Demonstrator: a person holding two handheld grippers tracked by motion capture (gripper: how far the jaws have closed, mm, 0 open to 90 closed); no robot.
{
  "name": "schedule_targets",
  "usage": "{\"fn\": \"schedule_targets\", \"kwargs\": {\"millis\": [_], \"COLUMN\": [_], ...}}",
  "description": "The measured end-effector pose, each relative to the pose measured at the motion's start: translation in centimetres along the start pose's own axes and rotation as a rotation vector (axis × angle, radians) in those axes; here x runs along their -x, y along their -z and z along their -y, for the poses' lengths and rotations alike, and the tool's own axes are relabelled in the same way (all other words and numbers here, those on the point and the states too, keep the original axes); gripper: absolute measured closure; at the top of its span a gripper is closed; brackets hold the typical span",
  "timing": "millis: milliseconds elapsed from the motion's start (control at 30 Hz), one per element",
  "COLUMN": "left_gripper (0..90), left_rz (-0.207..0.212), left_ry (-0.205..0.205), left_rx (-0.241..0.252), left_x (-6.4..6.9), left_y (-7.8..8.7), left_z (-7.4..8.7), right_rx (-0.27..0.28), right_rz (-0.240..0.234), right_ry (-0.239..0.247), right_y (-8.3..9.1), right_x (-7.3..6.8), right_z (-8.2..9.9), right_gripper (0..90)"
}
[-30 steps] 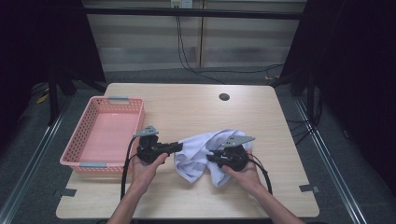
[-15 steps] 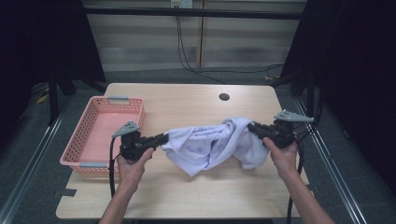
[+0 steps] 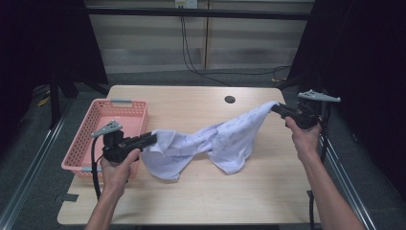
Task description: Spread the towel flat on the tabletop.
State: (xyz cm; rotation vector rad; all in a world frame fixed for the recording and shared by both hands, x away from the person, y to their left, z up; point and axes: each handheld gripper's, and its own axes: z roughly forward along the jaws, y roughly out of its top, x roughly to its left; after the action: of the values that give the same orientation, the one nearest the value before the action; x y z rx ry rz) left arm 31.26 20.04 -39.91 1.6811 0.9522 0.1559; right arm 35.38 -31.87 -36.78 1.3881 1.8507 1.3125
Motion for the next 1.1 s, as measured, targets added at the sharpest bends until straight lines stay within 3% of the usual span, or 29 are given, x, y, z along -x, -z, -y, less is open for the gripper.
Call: {"fn": "schedule_targets", "kwargs": {"millis": [100,167,267,367,433,467,533,567,600,633,667,733,767,800,867,900,1033,1100], "left_gripper": [54.4,51.2,53.9,54.3,50.6,50.6,45.6,45.3,45.3,45.3,48.5,65.2,73.0,83.0,86.3,86.5,86.8,86.9], "left_rz": [-0.028,-0.008,0.014,0.046,0.038,0.027,0.034,0.034,0.032,0.032,0.004,-0.023,-0.037,-0.006,0.069,0.107,0.233,0.279], "left_ry": [-0.040,-0.037,-0.064,-0.074,-0.077,-0.078,-0.095,-0.095,-0.128,-0.126,-0.141,-0.195,-0.215,-0.196,-0.149,-0.134,-0.103,-0.089], "left_rx": [-0.011,-0.020,-0.103,-0.204,-0.228,-0.257,-0.328,-0.328,-0.369,-0.378,-0.396,-0.443,-0.460,-0.481,-0.487,-0.483,-0.392,-0.330], "left_x": [0.4,0.3,0.0,-0.7,-0.9,-1.1,-1.3,-1.3,-1.2,-1.1,-0.8,-0.1,0.2,0.2,0.2,0.4,2.0,2.7], "left_y": [-0.4,-1.0,-3.4,-7.1,-7.8,-8.7,-10.5,-10.5,-11.2,-11.5,-11.7,-12.0,-11.9,-11.7,-11.2,-10.9,-8.8,-7.8], "left_z": [-0.2,-0.2,0.7,2.7,3.2,3.7,4.9,4.9,5.5,5.7,5.8,6.0,6.0,6.0,6.1,6.2,5.0,4.1], "right_rx": [-0.039,-0.054,-0.057,-0.080,-0.106,-0.106,-0.162,-0.162,-0.175,-0.203,-0.223,-0.275,-0.298,-0.302,-0.288,-0.261,-0.184,-0.161], "right_rz": [0.013,0.005,-0.026,-0.113,-0.180,-0.180,-0.224,-0.224,-0.232,-0.235,-0.228,-0.192,-0.180,-0.144,-0.119,-0.127,-0.098,-0.057], "right_ry": [0.014,0.022,0.034,0.062,0.078,0.078,0.106,0.106,0.105,0.118,0.124,0.138,0.155,0.172,0.137,0.116,0.081,0.077], "right_y": [-0.9,-1.1,-1.2,-1.9,-2.7,-2.7,-4.7,-4.7,-5.3,-6.9,-7.7,-9.2,-9.7,-9.9,-9.7,-9.5,-8.5,-8.4], "right_x": [-0.3,-0.7,-1.9,-3.7,-4.9,-4.9,-6.5,-6.5,-6.7,-7.2,-7.4,-7.8,-7.9,-8.0,-7.5,-7.1,-4.9,-3.7], "right_z": [1.4,2.3,3.2,4.2,5.0,5.0,6.7,6.7,7.1,8.1,8.6,9.6,10.1,10.5,10.1,9.6,6.3,4.6], "right_gripper": [55.6,51.8,46.8,46.1,44.8,44.8,40.4,40.4,39.0,34.6,34.4,33.0,38.9,52.0,76.4,81.8,85.6,85.9]}}
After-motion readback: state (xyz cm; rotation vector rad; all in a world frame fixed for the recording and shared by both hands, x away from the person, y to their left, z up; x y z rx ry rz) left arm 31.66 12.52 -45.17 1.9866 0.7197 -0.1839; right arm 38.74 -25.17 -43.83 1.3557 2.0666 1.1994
